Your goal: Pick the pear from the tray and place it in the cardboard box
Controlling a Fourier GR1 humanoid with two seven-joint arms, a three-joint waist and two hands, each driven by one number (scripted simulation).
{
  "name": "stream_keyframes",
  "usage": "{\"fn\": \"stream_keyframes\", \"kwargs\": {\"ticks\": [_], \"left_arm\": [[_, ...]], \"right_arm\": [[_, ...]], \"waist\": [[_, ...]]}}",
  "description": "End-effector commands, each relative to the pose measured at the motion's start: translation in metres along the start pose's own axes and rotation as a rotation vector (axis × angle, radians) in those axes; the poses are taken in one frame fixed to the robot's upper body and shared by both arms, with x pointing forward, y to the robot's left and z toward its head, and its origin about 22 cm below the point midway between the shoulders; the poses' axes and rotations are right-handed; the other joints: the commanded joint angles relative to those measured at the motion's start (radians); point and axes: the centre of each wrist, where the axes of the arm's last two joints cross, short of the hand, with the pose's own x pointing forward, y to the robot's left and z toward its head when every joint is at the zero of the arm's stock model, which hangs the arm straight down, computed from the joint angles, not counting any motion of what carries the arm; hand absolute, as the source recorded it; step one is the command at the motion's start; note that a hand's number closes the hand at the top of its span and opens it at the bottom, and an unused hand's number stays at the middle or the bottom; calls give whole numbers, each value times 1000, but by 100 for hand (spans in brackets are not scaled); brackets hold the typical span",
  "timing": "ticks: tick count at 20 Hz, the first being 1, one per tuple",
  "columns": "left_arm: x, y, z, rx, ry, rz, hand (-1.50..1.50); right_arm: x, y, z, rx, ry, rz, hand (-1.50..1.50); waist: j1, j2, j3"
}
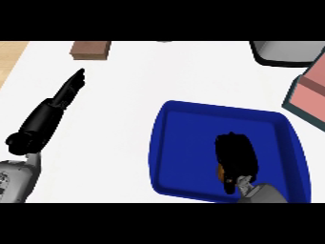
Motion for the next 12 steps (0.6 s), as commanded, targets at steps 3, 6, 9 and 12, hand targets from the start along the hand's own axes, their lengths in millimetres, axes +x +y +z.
{"fn": "stream_keyframes", "kwargs": {"ticks": [3, 6, 9, 12], "left_arm": [[6, -3, -6, -18, -3, -5, 0], [-8, -8, 0, 11, 12, -5, 0], [-2, 3, 4, 6, -1, 1, 0], [-11, -3, 13, 5, 15, 2, 0]], "right_arm": [[-15, -29, -2, -108, -559, -97, 150], [-53, -38, -11, -223, -656, -114, 150], [-79, -62, -21, -337, -703, -109, 150], [-87, -83, -6, -422, -719, -66, 150]], "waist": [[9, 8, 7], [-9, 8, 5], [-4, 3, 4], [-14, 0, 2]]}}
